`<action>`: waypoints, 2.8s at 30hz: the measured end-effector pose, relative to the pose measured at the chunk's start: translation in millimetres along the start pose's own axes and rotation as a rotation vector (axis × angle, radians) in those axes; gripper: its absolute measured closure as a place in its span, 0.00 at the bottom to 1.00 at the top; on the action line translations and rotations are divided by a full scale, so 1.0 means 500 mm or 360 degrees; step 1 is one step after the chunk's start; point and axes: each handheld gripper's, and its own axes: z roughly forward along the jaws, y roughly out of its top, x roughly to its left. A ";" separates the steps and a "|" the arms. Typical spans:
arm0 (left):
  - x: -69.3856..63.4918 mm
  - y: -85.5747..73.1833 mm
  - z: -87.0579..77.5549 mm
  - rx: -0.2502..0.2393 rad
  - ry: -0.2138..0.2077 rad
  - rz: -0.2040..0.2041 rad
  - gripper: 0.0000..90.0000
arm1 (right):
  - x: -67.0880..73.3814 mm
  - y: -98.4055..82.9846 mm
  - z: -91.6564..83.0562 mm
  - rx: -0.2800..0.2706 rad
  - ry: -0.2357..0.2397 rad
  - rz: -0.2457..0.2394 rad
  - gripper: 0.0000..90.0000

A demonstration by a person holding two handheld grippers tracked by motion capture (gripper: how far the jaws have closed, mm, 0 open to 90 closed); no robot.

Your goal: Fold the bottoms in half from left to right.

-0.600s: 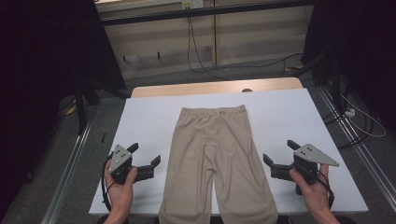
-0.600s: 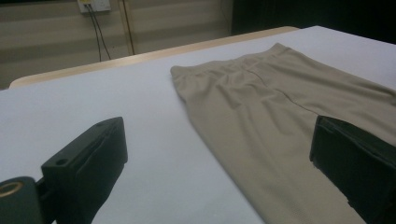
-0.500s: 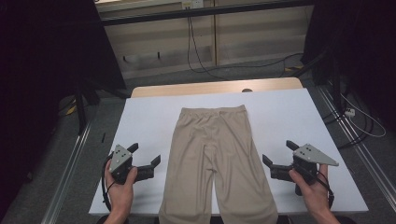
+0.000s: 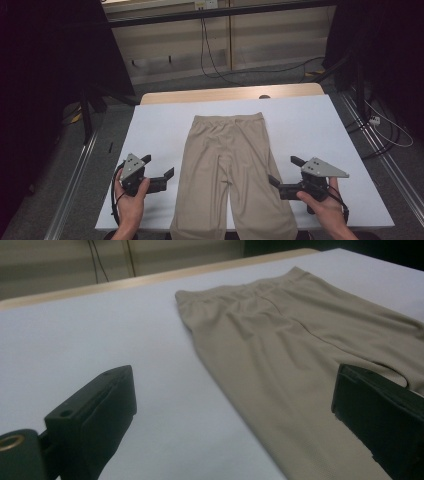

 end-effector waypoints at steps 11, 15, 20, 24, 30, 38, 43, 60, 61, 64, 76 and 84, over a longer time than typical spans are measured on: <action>-0.012 0.057 0.070 -0.0026 -0.0107 0.0122 0.07 | 0.083 0.025 0.078 0.0133 0.0140 -0.0084 0.04; 0.006 0.084 0.104 -0.0002 -0.0136 0.0122 0.07 | 0.115 0.044 0.115 0.0230 0.0258 -0.0117 0.08; 0.034 0.113 0.156 0.0045 -0.0221 -0.0067 0.08 | 0.158 0.062 0.158 0.0327 0.0342 -0.0182 0.11; 0.044 0.135 0.192 0.0046 -0.0240 0.0033 0.07 | 0.186 0.078 0.187 0.0379 0.0394 -0.0246 0.15; 0.052 0.153 0.227 0.0072 -0.0220 0.0050 0.07 | 0.235 0.097 0.237 0.0478 0.0510 -0.0209 0.18; 0.058 0.164 0.264 0.0060 -0.0219 -0.0010 0.07 | 0.312 0.096 0.302 0.0593 0.0463 -0.0347 0.16; 0.064 0.147 0.289 0.0123 -0.0172 0.0030 0.07 | 0.352 0.098 0.340 0.0671 0.0505 -0.0416 0.23; 0.086 0.124 0.299 0.0175 -0.0144 -0.0022 0.06 | 0.416 0.054 0.393 0.0737 0.0523 -0.0362 0.42; 0.086 0.124 0.299 0.0175 -0.0144 -0.0022 0.06 | 0.416 0.054 0.393 0.0737 0.0523 -0.0362 0.42; 0.088 0.122 0.299 0.0187 -0.0138 -0.0027 0.06 | 0.430 0.048 0.391 0.0739 0.0472 -0.0443 0.42; 0.110 0.116 0.312 0.0203 -0.0131 -0.0104 0.08 | 0.414 0.053 0.381 0.0766 0.0433 -0.0401 0.88; 0.143 0.142 0.335 0.0230 -0.0103 -0.0149 0.25 | 0.402 0.055 0.381 0.0751 0.0466 -0.0271 1.00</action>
